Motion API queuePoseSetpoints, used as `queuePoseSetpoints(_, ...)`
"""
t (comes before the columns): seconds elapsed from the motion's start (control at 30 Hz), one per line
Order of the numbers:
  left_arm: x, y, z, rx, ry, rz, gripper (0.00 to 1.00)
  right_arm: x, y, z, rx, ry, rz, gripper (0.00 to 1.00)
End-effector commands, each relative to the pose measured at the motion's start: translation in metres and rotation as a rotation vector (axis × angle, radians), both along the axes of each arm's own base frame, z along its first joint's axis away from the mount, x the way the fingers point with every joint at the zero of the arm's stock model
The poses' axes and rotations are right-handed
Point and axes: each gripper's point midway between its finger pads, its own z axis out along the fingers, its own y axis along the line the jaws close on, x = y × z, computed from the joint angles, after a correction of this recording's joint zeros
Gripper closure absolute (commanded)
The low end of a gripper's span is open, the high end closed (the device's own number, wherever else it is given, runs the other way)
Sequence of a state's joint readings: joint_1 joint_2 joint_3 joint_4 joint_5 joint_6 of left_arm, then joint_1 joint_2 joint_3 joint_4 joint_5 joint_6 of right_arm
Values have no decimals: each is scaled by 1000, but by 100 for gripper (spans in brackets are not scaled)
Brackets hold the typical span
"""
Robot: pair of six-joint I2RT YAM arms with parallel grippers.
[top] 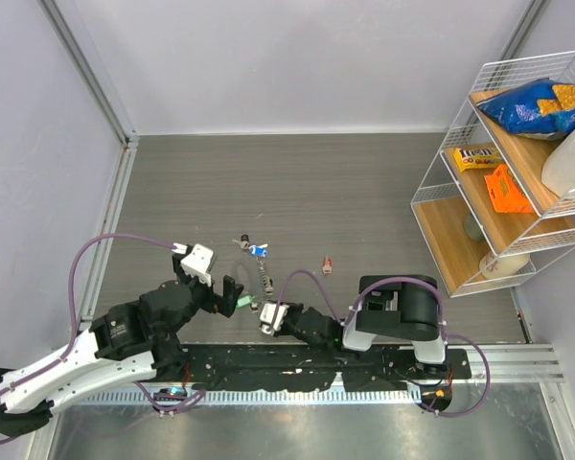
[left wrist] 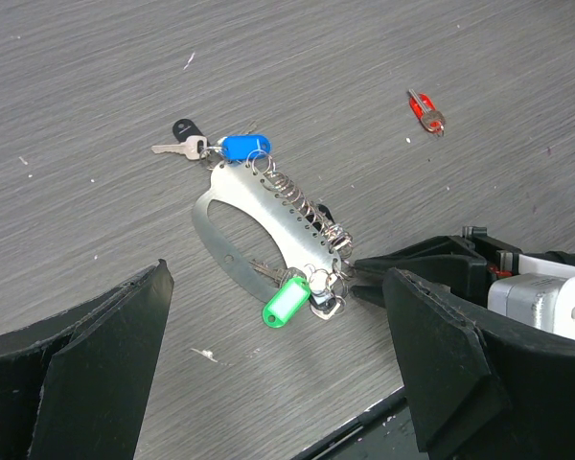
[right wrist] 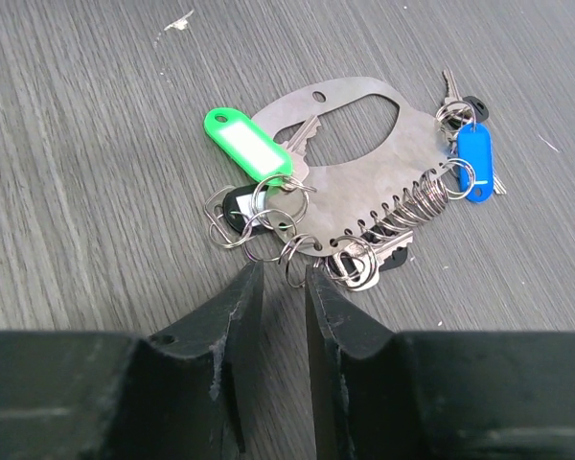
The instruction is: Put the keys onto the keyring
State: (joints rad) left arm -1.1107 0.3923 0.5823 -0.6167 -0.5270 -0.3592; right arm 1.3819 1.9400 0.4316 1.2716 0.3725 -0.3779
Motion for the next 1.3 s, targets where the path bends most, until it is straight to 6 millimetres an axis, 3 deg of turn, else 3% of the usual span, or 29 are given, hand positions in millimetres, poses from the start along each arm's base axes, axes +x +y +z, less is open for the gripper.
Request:
queuePoseSetpoints(0.0,3,-7,11,-45,-24,-5,0,-1,16,16,86,-3,8,70)
queuePoseSetpoints(0.2,3,-7,11,-45,-23,-4,1,3,13,15,80,-13,-8,79)
queuePoseSetpoints(0.33,3,-7,10,-42,-23,-3,0,7,8,13,70,-14,-31,95)
queuePoseSetpoints(0.57,2,-7,10,-44,-21,-7,0,1,8,19,93,3,13,95)
queuePoseSetpoints(0.63,2,-7,12,-50,-19,-9,0,-3,7,26,108,9,35,95)
queuePoseSetpoints(0.7,0,-8,14,-65,-14,-19,0,-10,7,46,155,17,70,95)
queuePoseSetpoints(0.73,-2,-10,15,-76,-9,-30,0,-13,6,44,143,32,86,95)
queuePoseSetpoints(1.0,-19,-34,31,-182,3,-173,0,-58,6,94,204,152,303,95)
queuePoseSetpoints(1.27,-42,-51,48,-251,2,-339,0,-78,-10,117,232,302,410,95)
